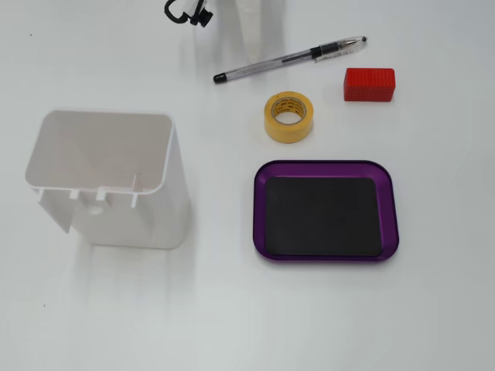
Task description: Pick up the yellow tape and place it in the box.
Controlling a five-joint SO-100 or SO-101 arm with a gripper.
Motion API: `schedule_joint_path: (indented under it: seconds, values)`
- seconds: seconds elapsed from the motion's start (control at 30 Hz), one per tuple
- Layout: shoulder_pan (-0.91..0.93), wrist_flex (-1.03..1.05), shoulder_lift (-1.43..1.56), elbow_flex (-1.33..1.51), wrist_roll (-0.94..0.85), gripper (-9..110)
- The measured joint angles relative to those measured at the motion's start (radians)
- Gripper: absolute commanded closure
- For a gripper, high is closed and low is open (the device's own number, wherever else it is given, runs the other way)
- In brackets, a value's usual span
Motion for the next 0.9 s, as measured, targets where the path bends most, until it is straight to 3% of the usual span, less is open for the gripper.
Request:
schedule_joint_path:
  seconds: [0.33,0.67,0.9]
  values:
    - [0.0,0.0,0.0,0.0,-0.006,101]
    - [0.002,0.028,0.0,-0.087,-0.258,100]
    - [0.002,0.103,-0.078,-0.244,-0.293,95]
